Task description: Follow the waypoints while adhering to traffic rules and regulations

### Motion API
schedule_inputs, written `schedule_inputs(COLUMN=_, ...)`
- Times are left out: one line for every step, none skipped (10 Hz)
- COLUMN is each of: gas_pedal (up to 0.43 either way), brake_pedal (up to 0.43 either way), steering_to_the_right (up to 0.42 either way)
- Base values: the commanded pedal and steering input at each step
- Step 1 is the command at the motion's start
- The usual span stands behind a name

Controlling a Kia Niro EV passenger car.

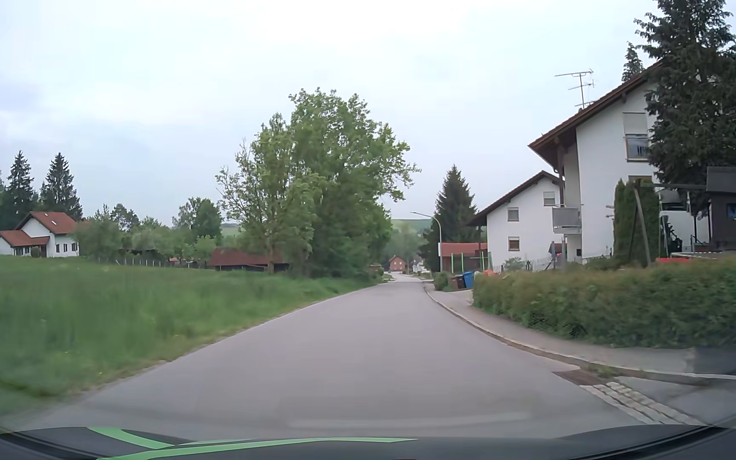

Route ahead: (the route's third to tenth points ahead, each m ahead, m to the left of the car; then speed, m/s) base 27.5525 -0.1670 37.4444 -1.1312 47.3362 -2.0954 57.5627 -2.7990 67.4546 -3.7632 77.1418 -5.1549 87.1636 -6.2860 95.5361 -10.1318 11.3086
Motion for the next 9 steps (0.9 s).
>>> schedule_inputs(gas_pedal=0.0, brake_pedal=0.079, steering_to_the_right=0.014)
schedule_inputs(gas_pedal=0.0, brake_pedal=0.073, steering_to_the_right=0.014)
schedule_inputs(gas_pedal=0.0, brake_pedal=0.073, steering_to_the_right=0.014)
schedule_inputs(gas_pedal=0.0, brake_pedal=0.073, steering_to_the_right=0.014)
schedule_inputs(gas_pedal=0.0, brake_pedal=0.073, steering_to_the_right=0.014)
schedule_inputs(gas_pedal=0.0, brake_pedal=0.073, steering_to_the_right=0.014)
schedule_inputs(gas_pedal=0.0, brake_pedal=0.073, steering_to_the_right=0.014)
schedule_inputs(gas_pedal=0.0, brake_pedal=0.079, steering_to_the_right=0.014)
schedule_inputs(gas_pedal=0.0, brake_pedal=0.085, steering_to_the_right=0.014)
